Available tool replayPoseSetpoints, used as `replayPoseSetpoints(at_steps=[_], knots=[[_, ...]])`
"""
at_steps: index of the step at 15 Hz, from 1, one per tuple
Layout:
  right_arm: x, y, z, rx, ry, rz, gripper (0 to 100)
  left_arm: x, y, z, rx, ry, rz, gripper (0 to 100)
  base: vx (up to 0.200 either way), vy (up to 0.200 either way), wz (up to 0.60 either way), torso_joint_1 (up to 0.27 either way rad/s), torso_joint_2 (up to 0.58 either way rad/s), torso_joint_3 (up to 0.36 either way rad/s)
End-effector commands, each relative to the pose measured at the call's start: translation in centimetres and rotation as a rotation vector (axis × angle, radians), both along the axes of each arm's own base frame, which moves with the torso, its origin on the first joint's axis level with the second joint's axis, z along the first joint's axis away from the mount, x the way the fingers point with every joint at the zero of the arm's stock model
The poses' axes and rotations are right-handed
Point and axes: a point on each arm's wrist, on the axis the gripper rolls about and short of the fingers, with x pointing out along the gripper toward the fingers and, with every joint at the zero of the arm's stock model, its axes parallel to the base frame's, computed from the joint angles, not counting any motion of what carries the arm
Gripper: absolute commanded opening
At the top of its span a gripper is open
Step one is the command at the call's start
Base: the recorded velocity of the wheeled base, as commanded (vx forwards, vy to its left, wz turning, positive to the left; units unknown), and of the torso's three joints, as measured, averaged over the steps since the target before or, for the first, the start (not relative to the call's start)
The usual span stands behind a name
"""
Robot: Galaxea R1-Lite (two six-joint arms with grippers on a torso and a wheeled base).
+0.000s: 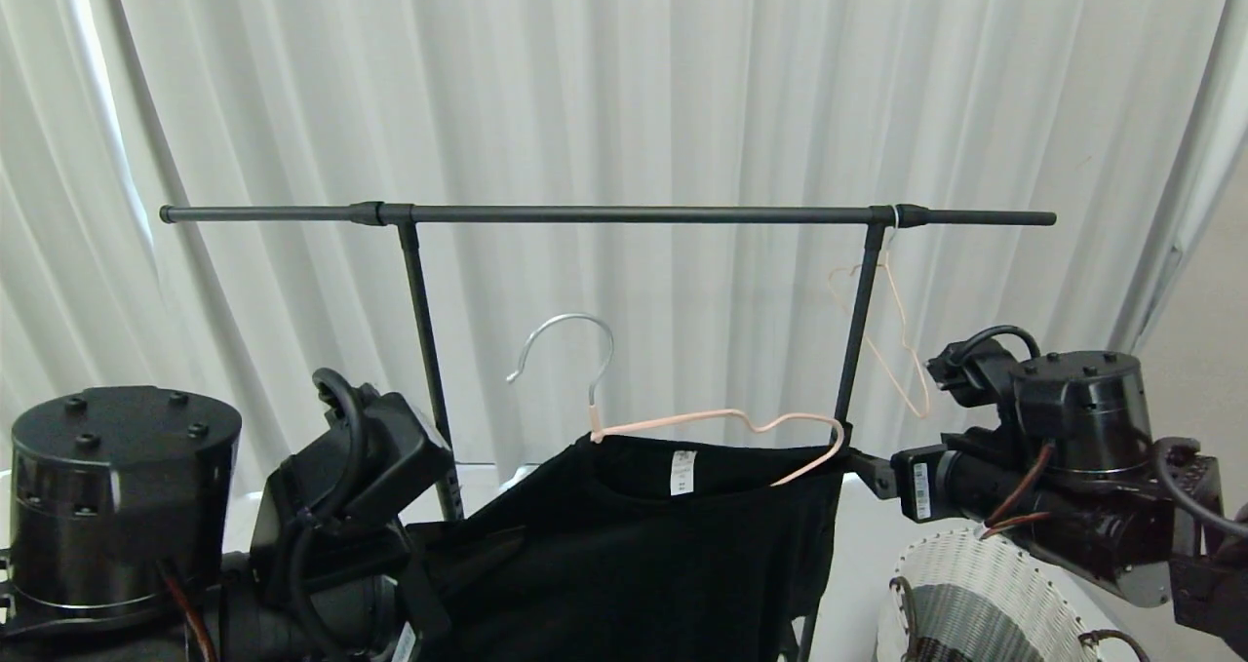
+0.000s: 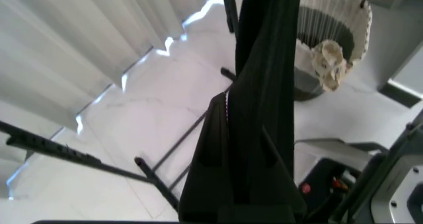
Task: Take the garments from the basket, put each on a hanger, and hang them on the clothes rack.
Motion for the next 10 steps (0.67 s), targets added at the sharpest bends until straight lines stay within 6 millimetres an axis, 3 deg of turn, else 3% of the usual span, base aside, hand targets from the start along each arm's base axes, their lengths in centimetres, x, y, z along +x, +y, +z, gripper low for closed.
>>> replayPoseSetpoints(at_steps=[1,7,10], knots=[[-0.3,-0.5,1.1,0.027,-0.032,0.001,100,-0.3,0.2,-0.8,0.018,0.024,0.000,0,0.000,0.000,0.00,0.000,0.00,0.000],[-1.6,-1.1,3.4,0.070,-0.104,0.109,100,0.4,-0.1,-4.2,0.161,0.119,0.020,0,0.000,0.000,0.00,0.000,0.00,0.000],[-2.7,-1.6,4.0,0.037,-0.100,0.217,100,0.6,-0.9,-4.4,0.200,0.106,0.038,0,0.000,0.000,0.00,0.000,0.00,0.000]])
